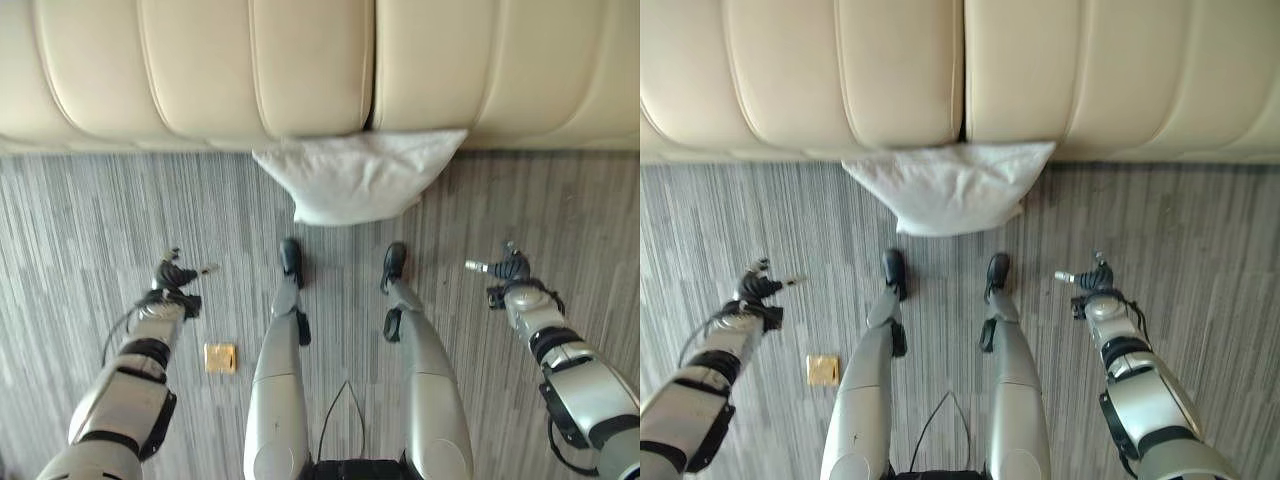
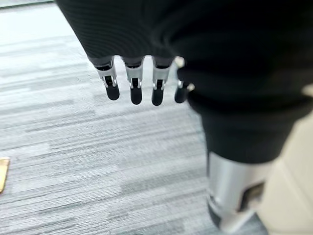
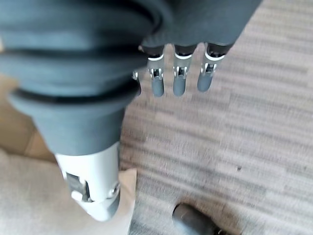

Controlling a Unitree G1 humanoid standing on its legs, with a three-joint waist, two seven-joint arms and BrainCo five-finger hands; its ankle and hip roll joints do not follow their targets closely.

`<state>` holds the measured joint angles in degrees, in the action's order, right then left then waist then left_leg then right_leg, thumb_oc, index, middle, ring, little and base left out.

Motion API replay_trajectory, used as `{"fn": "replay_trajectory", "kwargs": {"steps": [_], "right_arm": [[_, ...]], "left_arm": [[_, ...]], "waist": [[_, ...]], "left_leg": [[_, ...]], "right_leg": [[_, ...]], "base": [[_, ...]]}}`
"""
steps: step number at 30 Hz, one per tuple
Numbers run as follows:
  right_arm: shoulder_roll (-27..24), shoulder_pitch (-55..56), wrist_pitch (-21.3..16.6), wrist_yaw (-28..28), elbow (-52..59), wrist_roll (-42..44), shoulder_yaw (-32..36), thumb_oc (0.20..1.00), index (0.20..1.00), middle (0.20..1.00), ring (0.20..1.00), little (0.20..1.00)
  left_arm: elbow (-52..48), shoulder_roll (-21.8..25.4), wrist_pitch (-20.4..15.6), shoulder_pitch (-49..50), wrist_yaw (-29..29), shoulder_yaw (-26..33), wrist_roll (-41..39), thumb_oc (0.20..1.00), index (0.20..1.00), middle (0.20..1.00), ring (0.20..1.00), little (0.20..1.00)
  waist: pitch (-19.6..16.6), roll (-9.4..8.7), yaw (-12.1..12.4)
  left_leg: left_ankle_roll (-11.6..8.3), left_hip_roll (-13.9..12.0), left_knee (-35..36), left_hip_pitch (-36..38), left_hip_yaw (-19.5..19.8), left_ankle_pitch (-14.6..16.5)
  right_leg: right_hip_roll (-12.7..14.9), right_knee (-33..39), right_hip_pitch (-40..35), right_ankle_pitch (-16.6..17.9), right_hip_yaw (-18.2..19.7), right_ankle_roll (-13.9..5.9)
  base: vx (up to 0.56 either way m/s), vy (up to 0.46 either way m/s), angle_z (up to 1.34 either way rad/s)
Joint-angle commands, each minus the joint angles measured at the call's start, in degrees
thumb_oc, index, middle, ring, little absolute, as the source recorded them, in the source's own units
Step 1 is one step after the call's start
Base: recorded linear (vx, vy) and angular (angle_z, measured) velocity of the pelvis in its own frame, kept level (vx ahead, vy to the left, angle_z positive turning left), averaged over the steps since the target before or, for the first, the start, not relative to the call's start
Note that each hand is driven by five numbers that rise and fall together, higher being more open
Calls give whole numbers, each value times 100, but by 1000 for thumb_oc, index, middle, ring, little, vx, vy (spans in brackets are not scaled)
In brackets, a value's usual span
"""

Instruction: Pick up all the scattered cushions and arrange them neatly on the sofa.

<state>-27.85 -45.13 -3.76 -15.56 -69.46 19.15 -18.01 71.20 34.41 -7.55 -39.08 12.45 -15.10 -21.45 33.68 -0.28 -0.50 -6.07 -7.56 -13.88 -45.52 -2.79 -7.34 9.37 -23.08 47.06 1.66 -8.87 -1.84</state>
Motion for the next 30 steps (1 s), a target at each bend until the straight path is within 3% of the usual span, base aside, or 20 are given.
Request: {"fn": "replay_trajectory", "kwargs": {"steps": [1, 3, 7, 8, 9, 12, 13, 14, 15, 22, 24, 30], "right_arm": [[-204, -72, -346, -419, 160, 476, -140, 1000, 1000, 1000, 1000, 1000], [-151, -409, -644, -745, 988, 542, -290, 1000, 1000, 1000, 1000, 1000], [-124, -687, -1158, -1276, 2703, 319, -468, 1000, 1000, 1000, 1000, 1000], [-55, -835, -1459, -1495, 3402, 160, -465, 1000, 1000, 1000, 1000, 1000], [-55, -831, -1454, -1504, 3415, 149, -457, 1000, 1000, 1000, 1000, 1000], [130, -909, -1647, -1782, 4363, -336, -475, 1000, 1000, 1000, 1000, 1000], [131, -904, -1645, -1783, 4367, -338, -474, 884, 884, 884, 884, 884], [214, -889, -1639, -1745, 4614, -477, -477, 338, 338, 338, 338, 338], [254, -870, -1631, -1719, 4675, -543, -489, 200, 200, 200, 200, 200], [856, -650, -1568, -1424, 4544, -457, -554, 200, 200, 200, 200, 200], [1074, -584, -1577, -1332, 4526, -373, -524, 200, 200, 200, 200, 200], [1291, -486, -1669, -1187, 4563, -170, -455, 200, 200, 200, 200, 200]], "left_arm": [[-41, 160, -221, -185, 335, -7, -294, 1000, 1000, 1000, 1000, 1000], [-683, -28, -525, -585, 637, -114, -603, 1000, 1000, 1000, 1000, 1000], [-2248, -284, -956, -986, 1171, -419, -576, 1000, 1000, 1000, 1000, 1000], [-3044, -380, -1085, -1230, 1453, -646, -198, 1000, 1000, 1000, 1000, 1000], [-3068, -383, -1070, -1226, 1474, -647, -178, 1000, 1000, 1000, 1000, 1000], [-4476, -587, -1157, -1408, 1856, -915, 481, 1000, 1000, 1000, 1000, 1000], [-4480, -587, -1154, -1403, 1858, -915, 484, 1000, 1000, 1000, 1000, 1000], [-4813, -669, -1170, -1406, 1856, -922, 564, 369, 369, 369, 369, 369], [-4945, -742, -1185, -1388, 1838, -937, 580, 200, 200, 200, 200, 200], [-4932, -1572, -1191, -1179, 1548, -1099, 37, 200, 200, 200, 200, 200], [-4881, -1881, -1156, -1141, 1450, -1139, -103, 200, 200, 200, 200, 200], [-4847, -2059, -1142, -1063, 1336, -1130, -134, 200, 200, 200, 200, 200]], "waist": [[-446, -147, -70], [-393, -166, -72], [-392, -190, -85], [-395, -184, -79], [-400, -184, -75], [-527, -167, -64], [-539, -167, -63], [-601, -172, -52], [-636, -178, -52], [-938, -245, -108], [-1096, -273, -133], [-1262, -263, -126]], "left_leg": [[-63, -211, -1308, -750, 409, 1204], [-17, -168, -1906, -1592, 559, 1375], [78, -21, -2730, -2483, 717, 1618], [130, 43, -3087, -2813, 795, 1747], [130, 45, -3121, -2845, 798, 1762], [166, 135, -3806, -3425, 908, 2012], [166, 135, -3815, -3439, 909, 2017], [170, 162, -4088, -3665, 949, 2088], [174, 170, -4186, -3768, 961, 2120], [163, 194, -4152, -3946, 955, 2068], [142, 188, -3855, -3789, 936, 1979], [80, 149, -2831, -3087, 864, 1685]], "right_leg": [[323, -411, 387, -803, 324, -438], [359, -1044, 1204, -970, 395, -412], [383, -1897, 2078, -1227, 445, -363], [368, -2280, 2431, -1353, 470, -315], [370, -2312, 2461, -1369, 475, -316], [364, -2944, 3037, -1585, 541, -229], [363, -2952, 3051, -1589, 543, -229], [365, -3132, 3243, -1623, 588, -193], [372, -3221, 3342, -1638, 609, -176], [380, -3185, 3509, -1540, 643, -166], [357, -2952, 3361, -1448, 602, -208], [341, -2144, 2672, -1266, 474, -295]], "base": [[-52, 3, 17], [-12, 15, 15], [48, -23, 12], [75, -11, 16], [81, 1, 15], [71, 27, -3], [66, 35, -6], [36, 16, -6], [41, 19, -3], [-6, 4, -2], [-62, -20, 1], [-68, -7, 1]]}}
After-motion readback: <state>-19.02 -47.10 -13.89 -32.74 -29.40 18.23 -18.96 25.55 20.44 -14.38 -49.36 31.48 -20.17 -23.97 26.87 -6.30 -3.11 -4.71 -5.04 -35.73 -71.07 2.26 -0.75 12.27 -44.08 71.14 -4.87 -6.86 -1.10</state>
